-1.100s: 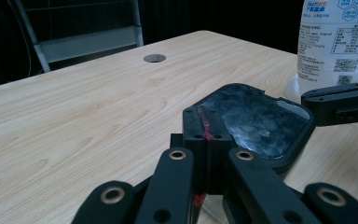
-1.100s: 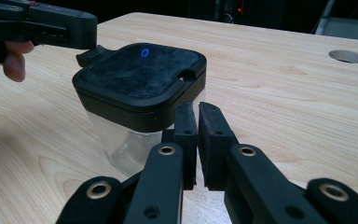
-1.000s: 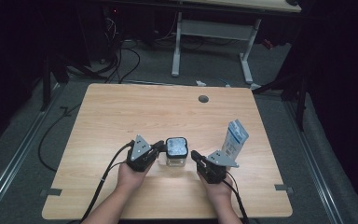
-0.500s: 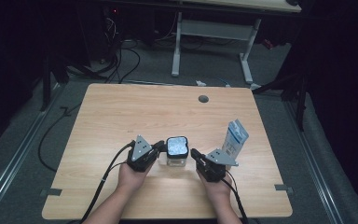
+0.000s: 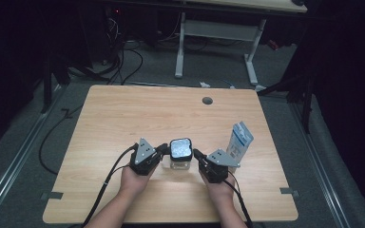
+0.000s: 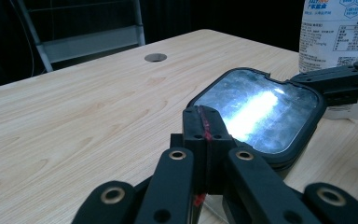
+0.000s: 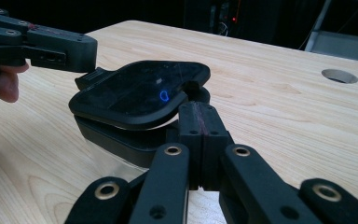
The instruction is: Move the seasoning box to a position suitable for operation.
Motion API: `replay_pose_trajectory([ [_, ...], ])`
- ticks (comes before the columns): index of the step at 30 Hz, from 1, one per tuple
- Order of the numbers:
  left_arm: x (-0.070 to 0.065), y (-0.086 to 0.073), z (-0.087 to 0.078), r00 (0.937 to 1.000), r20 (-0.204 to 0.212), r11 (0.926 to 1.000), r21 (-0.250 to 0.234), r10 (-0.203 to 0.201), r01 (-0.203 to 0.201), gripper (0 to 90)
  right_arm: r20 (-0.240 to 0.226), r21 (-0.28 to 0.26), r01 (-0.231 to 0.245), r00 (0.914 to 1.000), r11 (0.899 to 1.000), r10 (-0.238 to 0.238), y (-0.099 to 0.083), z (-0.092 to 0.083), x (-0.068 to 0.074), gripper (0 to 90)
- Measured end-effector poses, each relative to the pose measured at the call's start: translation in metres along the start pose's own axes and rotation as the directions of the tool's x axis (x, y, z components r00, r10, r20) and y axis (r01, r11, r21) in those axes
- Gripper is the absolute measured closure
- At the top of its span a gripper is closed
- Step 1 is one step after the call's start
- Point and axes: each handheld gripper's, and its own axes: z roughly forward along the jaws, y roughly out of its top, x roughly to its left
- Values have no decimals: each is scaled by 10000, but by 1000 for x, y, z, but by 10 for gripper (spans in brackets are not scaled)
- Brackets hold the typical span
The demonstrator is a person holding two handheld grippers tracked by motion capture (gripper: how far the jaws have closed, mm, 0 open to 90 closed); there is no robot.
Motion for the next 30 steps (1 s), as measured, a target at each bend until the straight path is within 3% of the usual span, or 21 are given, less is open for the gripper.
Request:
replay_pose_trajectory([
  [13, 0, 0, -1, 10000, -40, 10000, 30, 85, -85, 900, 32, 76, 77, 10000, 9999, -78, 2, 3, 2, 900],
  [23, 1, -1, -1, 10000, -52, 10000, 87, -2, 2, 900, -352, -304, -44, 9994, 9995, 33, 12, -1, 8, 900],
  [26, 5, -2, -9, 9999, -124, 9999, -108, -102, 101, 894, -481, -426, -120, 9988, 9990, 100, 16, -1, 11, 900],
  [28, 8, -3, -13, 9998, -164, 9999, -145, -92, 90, 840, -545, -480, -153, 9984, 9987, 126, 17, -1, 12, 900],
  [30, 16, -8, -26, 9997, -238, 9998, -148, -112, 108, 819, -755, -589, -380, 9966, 9975, 335, 19, 0, 15, 900],
])
